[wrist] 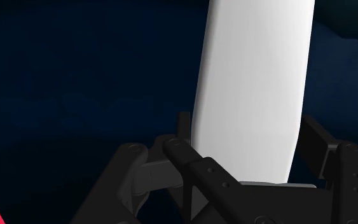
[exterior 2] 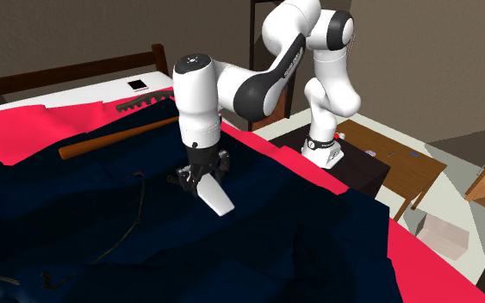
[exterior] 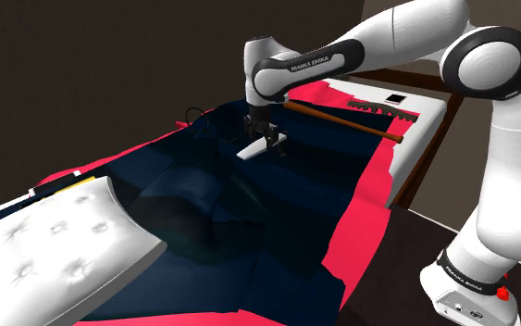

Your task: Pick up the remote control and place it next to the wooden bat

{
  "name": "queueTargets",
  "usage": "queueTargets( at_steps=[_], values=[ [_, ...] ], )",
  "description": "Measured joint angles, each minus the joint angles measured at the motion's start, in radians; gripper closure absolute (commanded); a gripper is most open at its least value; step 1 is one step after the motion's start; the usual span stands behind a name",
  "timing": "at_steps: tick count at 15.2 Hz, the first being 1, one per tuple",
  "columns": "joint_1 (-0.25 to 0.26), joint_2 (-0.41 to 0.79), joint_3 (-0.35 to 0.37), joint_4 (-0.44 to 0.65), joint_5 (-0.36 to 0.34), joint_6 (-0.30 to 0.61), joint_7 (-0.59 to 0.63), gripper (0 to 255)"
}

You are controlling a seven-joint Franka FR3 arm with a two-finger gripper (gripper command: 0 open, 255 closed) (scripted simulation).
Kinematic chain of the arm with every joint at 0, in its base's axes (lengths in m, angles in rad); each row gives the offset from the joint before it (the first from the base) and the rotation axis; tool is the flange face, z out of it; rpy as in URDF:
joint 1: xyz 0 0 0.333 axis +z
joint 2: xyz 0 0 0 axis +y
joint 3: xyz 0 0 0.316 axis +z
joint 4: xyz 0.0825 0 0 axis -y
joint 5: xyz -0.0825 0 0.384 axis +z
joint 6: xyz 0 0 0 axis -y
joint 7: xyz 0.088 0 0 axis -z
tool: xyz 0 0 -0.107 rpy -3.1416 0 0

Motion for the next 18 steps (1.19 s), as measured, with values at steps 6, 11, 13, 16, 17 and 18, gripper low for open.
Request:
queueTargets(
  at_steps=[6, 11, 13, 16, 17, 18],
  values=[
    [-0.081, -0.092, -0.028, -0.107, 0.034, 0.022, -0.109, 255],
    [-0.154, -0.160, -0.066, -0.196, 0.061, 0.048, -0.225, 255],
    [-0.182, -0.184, -0.083, -0.229, 0.069, 0.058, -0.271, 255],
    [-0.223, -0.222, -0.110, -0.278, 0.082, 0.072, -0.344, 255],
    [-0.237, -0.230, -0.120, -0.288, 0.085, 0.075, -0.368, 255],
    [-0.249, -0.237, -0.130, -0.289, 0.088, 0.069, -0.391, 255]
  ],
)
